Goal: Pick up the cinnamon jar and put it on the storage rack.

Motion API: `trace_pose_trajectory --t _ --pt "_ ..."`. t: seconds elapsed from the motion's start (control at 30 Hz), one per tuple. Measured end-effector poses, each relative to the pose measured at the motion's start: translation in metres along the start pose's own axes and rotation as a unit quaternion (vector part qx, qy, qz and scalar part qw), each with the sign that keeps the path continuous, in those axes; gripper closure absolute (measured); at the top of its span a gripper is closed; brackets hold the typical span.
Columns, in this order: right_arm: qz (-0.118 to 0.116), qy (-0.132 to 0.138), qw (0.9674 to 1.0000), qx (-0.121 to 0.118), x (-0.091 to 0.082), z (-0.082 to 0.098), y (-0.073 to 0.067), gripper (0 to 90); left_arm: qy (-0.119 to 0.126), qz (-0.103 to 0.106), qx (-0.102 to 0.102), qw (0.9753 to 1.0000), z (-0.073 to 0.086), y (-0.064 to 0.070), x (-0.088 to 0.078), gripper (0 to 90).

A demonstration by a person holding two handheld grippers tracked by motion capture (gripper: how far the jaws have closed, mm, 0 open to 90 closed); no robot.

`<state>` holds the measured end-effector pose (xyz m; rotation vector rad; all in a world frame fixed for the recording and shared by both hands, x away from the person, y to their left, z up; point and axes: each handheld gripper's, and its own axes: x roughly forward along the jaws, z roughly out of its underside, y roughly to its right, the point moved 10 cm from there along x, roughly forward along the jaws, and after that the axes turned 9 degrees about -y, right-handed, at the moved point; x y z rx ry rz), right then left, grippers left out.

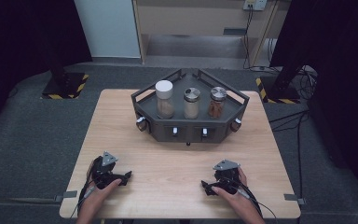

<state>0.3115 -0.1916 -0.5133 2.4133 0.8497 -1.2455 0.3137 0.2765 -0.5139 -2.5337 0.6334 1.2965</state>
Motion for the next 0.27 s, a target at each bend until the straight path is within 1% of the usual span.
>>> trace_pose_trajectory --t 0.07,0.27 --pt "0.000 0.012 0.9999 0.000 0.0006 0.0040 -0.0002 1.0 0.000 0.000 0.000 1.0000 0.0000 0.0000 0.0000 0.0" --pt "0.000 0.012 0.9999 0.001 0.0006 0.0040 -0.0004 0.9 0.000 0.000 0.000 1.0000 0.0000 -0.0001 0.0000 0.0"
